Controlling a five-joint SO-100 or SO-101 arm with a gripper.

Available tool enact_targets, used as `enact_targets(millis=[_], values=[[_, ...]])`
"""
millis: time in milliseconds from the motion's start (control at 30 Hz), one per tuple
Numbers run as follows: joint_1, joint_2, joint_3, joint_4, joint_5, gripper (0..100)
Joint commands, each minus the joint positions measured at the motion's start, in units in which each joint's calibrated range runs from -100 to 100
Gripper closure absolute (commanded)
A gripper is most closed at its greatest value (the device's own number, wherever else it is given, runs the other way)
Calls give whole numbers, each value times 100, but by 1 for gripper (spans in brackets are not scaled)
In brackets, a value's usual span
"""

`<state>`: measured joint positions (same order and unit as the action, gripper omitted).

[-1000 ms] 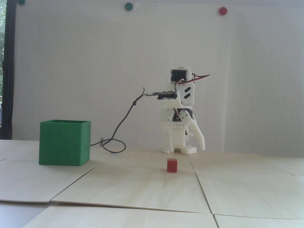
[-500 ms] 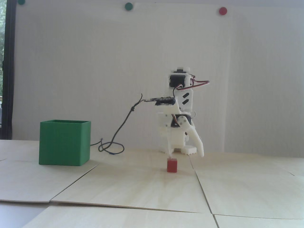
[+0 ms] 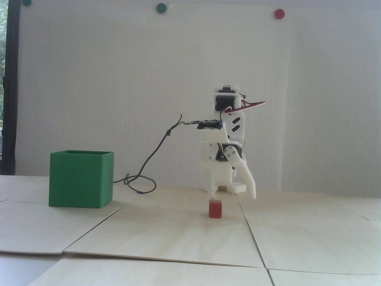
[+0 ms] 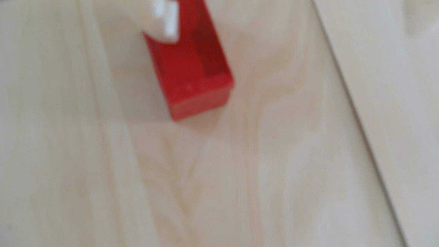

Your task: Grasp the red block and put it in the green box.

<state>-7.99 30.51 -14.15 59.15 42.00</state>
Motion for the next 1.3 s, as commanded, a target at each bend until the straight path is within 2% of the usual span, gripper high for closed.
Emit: enact_targets(millis=[0,500,933,1267], values=[[111,-63,-14,-182,-25,66],[-42,-860,13,1252,17,66],[-10,-1105,13,1640,17,66],[-58,-1002,13,1555,-4,66]])
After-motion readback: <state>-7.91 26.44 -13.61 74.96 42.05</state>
